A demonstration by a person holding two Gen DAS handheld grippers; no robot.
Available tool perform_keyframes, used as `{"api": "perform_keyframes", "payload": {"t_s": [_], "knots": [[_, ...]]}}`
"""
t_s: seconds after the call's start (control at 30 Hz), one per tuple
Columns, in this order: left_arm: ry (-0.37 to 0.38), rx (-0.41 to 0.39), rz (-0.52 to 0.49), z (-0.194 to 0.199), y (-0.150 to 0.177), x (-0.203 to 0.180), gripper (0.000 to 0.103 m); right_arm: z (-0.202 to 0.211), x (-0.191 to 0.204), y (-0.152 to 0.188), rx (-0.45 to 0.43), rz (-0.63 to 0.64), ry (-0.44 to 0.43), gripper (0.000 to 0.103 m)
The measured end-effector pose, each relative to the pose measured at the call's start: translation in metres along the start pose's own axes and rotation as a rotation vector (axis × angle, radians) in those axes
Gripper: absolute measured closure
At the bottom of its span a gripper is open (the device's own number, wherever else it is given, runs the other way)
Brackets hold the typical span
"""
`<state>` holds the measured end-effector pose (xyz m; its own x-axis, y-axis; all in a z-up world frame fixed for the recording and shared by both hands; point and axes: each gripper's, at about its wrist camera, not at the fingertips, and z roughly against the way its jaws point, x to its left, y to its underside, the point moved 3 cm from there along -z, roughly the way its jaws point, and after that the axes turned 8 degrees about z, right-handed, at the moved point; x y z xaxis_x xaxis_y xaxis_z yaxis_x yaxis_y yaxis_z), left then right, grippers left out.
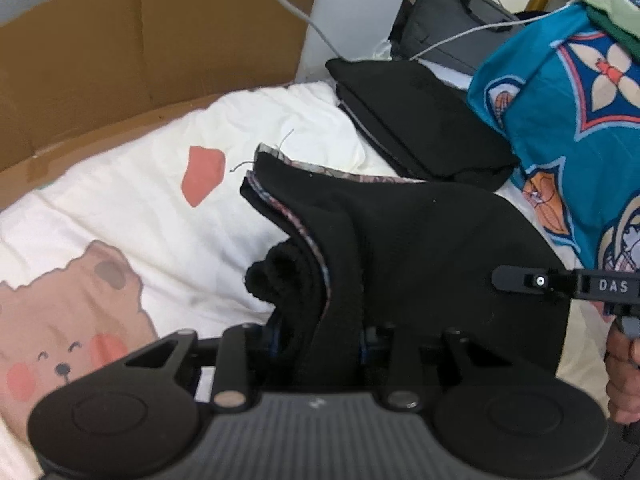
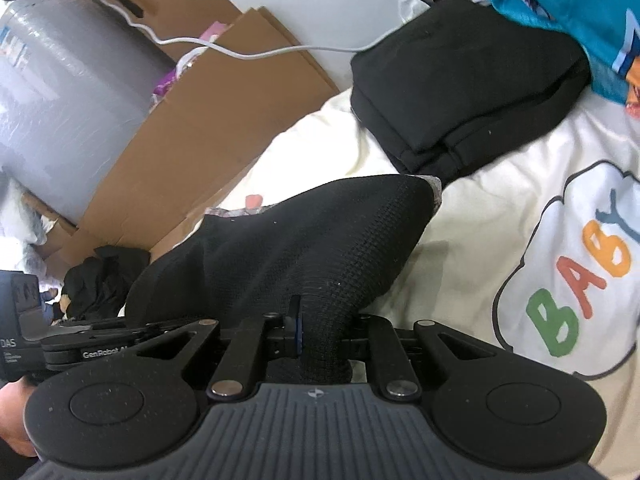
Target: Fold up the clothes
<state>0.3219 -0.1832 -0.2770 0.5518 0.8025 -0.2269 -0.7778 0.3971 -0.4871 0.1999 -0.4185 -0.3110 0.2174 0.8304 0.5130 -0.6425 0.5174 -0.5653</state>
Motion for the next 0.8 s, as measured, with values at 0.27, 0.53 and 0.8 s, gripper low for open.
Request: {"api": "perform_keyframes", "payload": {"t_s": [0.27,0.53,0.8], "knots": [[-0.024,-0.071,0.028,0.048,0.013,-0.012,0.069,0.039,0.046,-0.008,-0.047,0.112,0.056,0.092],[-0.005,-0.112,0.078,0.079,0.027,-0.032,0.069,0.082,0.073,-0.010,-0.061,0.205,0.090,0.092],[0.003,-0.151,0.059,0.114,0.038,-0.060,0.069,0.133,0.094,-0.007,-0.081,0.284,0.121,0.092]]}}
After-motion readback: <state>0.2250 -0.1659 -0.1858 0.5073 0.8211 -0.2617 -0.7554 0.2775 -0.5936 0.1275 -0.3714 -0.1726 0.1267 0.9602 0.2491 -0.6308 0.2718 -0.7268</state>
